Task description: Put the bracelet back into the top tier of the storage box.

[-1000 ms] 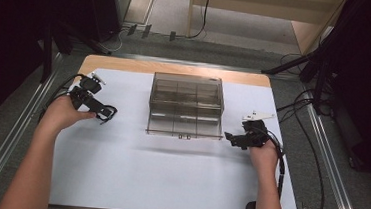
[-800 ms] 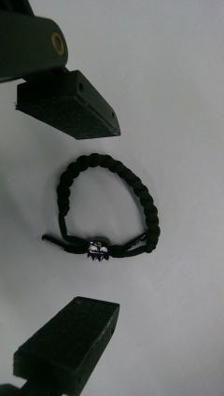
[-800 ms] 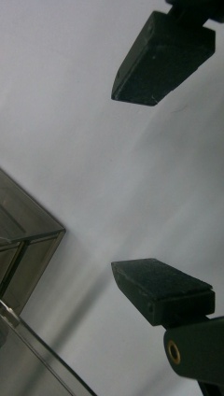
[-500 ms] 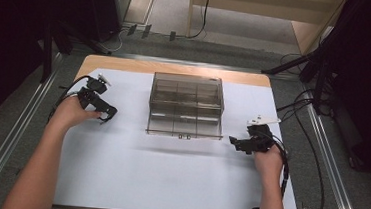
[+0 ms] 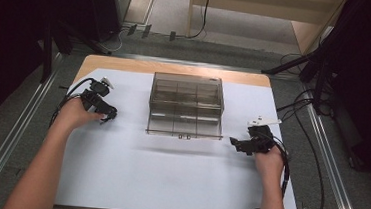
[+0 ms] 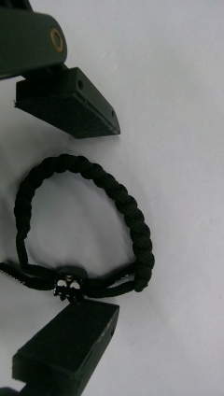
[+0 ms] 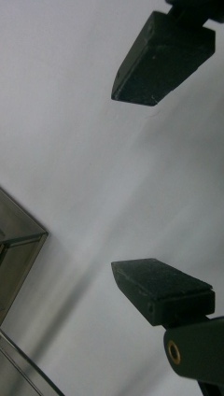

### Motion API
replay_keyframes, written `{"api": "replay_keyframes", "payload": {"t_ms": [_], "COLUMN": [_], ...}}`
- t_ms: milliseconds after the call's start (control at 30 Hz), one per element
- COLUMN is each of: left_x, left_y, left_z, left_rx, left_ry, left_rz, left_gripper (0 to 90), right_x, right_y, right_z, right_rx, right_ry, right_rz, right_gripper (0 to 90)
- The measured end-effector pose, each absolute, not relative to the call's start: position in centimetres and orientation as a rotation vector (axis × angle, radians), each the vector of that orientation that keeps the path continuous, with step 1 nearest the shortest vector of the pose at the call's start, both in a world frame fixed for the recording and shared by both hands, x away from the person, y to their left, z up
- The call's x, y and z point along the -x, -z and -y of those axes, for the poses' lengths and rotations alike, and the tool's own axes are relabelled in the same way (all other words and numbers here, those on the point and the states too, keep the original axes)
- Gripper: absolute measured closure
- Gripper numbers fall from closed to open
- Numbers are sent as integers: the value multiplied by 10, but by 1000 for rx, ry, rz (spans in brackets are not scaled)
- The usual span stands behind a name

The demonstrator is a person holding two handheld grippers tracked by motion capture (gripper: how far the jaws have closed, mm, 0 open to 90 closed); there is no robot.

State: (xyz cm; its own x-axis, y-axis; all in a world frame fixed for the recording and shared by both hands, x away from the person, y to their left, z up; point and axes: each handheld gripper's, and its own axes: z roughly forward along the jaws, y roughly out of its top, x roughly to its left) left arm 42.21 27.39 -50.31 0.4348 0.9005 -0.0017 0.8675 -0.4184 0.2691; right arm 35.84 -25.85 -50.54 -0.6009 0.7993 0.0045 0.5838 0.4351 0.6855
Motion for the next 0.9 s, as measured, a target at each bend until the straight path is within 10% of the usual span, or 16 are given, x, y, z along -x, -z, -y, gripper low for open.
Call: {"api": "replay_keyframes", "payload": {"t_ms": [200, 600, 900], "left_x": [-419, -415, -415], "left_y": [500, 493, 491], "left_z": [-272, -270, -274], "left_rx": [-2448, -2456, -2428], "left_ry": [-208, -191, -89], "left_rz": [-1568, -1562, -1558], "left_gripper": [212, 702, 791], "right_x": [-358, -358, -358], "right_y": [506, 505, 506], "right_z": [258, 258, 258], "right_rx": [-1184, -1184, -1187], "right_ry": [-943, -945, -944], "right_rz": [-2372, -2373, -2375], "right_gripper": [159, 159, 160]}}
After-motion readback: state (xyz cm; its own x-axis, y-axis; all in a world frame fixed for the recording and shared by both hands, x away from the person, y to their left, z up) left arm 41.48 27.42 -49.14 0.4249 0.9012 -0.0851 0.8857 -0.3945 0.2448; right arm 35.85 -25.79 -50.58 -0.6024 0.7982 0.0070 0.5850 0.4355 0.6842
